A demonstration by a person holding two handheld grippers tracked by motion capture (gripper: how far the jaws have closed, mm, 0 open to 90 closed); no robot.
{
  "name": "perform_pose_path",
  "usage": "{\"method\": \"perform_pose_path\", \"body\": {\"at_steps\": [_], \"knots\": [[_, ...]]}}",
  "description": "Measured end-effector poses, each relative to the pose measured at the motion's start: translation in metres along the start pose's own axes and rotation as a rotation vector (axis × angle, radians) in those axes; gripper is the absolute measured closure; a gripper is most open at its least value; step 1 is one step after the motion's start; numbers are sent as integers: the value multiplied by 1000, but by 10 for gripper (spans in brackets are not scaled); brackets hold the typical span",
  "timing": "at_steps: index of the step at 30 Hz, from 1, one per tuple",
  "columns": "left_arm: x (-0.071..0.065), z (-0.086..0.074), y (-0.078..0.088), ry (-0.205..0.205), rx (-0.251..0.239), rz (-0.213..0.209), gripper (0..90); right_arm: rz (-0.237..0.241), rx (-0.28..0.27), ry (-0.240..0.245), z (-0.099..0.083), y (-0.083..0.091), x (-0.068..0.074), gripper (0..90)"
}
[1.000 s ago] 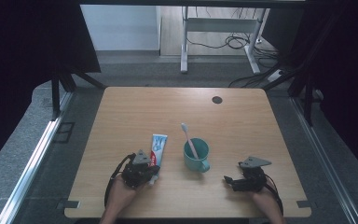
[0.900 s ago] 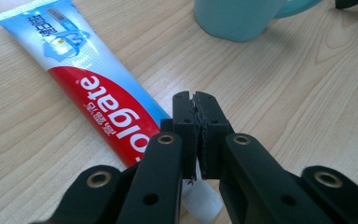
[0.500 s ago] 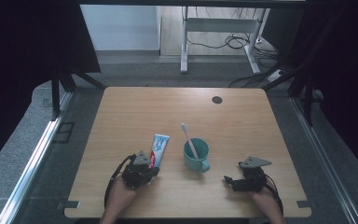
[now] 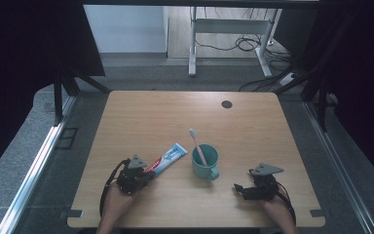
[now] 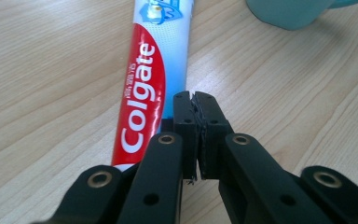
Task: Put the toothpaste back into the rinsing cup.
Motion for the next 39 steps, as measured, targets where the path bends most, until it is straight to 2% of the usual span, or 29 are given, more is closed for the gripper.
{"method": "perform_pose_path", "body": {"at_steps": [3, 12, 17, 22, 24, 27, 29, 35, 39], "knots": [[-2, 2, -2, -17, 2, 1, 844, 0, 0, 0, 0, 0, 0, 136], [-2, 5, 1, -28, -12, 8, 748, 0, 0, 0, 0, 0, 0, 136], [-1, 7, 5, -11, -39, 28, 583, -1, 0, 0, 0, 0, 0, 135], [1, 9, 6, 1, -36, 61, 400, -1, 0, 0, 0, 0, 0, 135], [2, 10, 6, 2, -31, 65, 338, -1, 0, 0, 0, 0, 0, 135], [4, 12, 5, 5, -20, 49, 264, -1, 0, 0, 0, 0, 0, 136], [5, 14, 4, -7, 12, 44, 232, -1, 0, 0, 0, 0, 0, 136], [7, 17, 0, -44, 58, 37, 163, -2, 0, -1, 0, 0, 0, 135], [10, 20, -3, -52, 84, 44, 159, -4, 0, -2, 0, 0, 0, 136]]}}
Point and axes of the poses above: each handheld gripper's, and its own axes: y roughly backward along the jaws, z roughly out of its top, x roughly to its left, the point moved 1 cm from there along -y, roughly forward along the jaws, and after that the axes turned 14 degrees about -y, right-handed, at the moved point
